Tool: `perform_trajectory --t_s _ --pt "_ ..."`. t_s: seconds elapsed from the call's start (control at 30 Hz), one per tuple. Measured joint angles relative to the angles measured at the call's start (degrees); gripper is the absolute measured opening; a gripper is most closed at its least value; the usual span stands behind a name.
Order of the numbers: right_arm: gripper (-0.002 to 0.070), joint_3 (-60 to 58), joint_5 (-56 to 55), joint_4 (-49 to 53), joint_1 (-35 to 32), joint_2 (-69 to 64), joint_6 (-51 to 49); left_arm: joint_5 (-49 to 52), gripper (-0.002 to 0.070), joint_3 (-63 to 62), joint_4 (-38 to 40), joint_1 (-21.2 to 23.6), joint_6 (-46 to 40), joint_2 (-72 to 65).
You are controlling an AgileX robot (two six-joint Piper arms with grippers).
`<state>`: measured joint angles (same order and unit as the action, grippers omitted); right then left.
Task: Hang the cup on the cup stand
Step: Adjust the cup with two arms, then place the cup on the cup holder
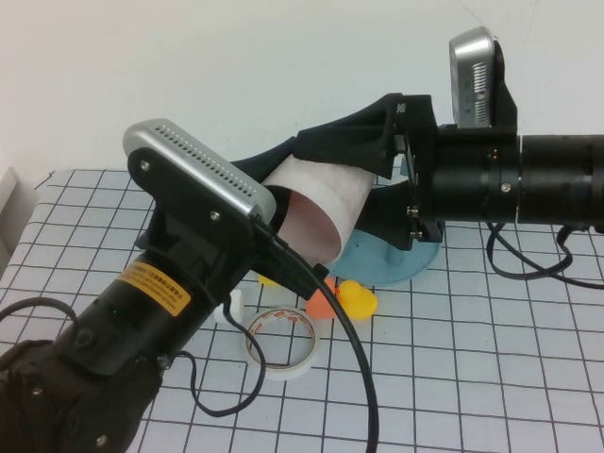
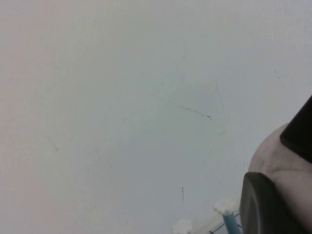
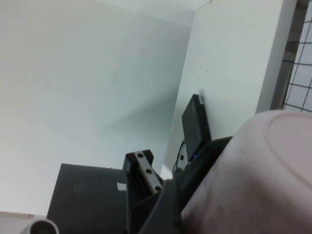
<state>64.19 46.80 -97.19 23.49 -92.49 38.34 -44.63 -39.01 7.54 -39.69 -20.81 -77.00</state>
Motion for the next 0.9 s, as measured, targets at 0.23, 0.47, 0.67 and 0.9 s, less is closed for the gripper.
perform_trajectory --t_s 0.23,0.47,0.67,0.9 --pt "0.0649 0.0 -1.31 -0.26 0.27 -0.14 0.49 -0.52 0.0039 0.0 0.36 0.0 -0.14 -0.35" --pt "0.0638 0.38 -3.14 -0.15 0.27 -0.19 4.29 -0.33 0.0242 0.0 -0.1 0.0 -0.14 -0.35" --pt "0.0629 4.29 -6.08 -0.05 0.27 -0.28 13.5 2.63 0.039 0.0 0.02 0.0 -0.14 2.34" --pt "0.0628 9.64 -16.5 -0.15 -1.35 -0.28 34.79 19.92 0.0398 0.0 4.57 0.0 -0.14 13.25"
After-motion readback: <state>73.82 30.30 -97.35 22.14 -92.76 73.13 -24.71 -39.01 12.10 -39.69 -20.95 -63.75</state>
